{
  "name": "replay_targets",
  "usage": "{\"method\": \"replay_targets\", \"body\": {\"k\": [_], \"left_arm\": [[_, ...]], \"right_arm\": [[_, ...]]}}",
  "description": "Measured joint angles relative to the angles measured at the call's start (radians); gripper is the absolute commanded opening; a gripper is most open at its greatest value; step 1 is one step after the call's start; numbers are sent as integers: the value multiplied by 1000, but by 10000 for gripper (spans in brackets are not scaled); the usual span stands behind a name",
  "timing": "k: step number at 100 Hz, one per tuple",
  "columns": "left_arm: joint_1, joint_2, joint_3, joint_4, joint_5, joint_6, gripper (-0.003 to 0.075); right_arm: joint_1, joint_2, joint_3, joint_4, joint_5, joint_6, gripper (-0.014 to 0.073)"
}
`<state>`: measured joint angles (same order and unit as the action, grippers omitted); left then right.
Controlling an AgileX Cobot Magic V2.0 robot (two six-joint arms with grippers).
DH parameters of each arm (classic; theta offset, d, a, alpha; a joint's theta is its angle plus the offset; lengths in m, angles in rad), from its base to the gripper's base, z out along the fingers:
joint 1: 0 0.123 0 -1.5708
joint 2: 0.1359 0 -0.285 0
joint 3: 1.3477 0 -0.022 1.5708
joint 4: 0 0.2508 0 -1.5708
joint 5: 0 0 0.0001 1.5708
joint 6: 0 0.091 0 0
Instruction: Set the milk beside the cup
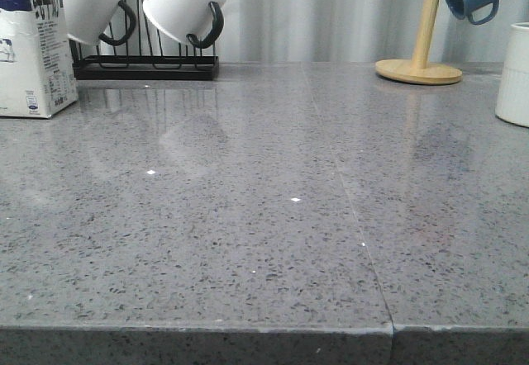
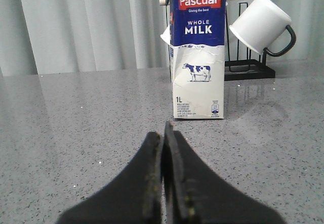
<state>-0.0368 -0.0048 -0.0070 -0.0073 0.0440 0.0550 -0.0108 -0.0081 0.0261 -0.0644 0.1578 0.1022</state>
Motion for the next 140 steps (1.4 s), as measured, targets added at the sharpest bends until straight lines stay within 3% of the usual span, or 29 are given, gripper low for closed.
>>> {"method": "replay_targets", "body": {"k": [108,140], "left_arm": [[0,0,0,0,0,0,-20],[0,0,0,0,0,0,-20]], "right_arm": [[0,0,-3,-11,-27,0,-66],[0,103,-209,-4,126,0,-66]]}}
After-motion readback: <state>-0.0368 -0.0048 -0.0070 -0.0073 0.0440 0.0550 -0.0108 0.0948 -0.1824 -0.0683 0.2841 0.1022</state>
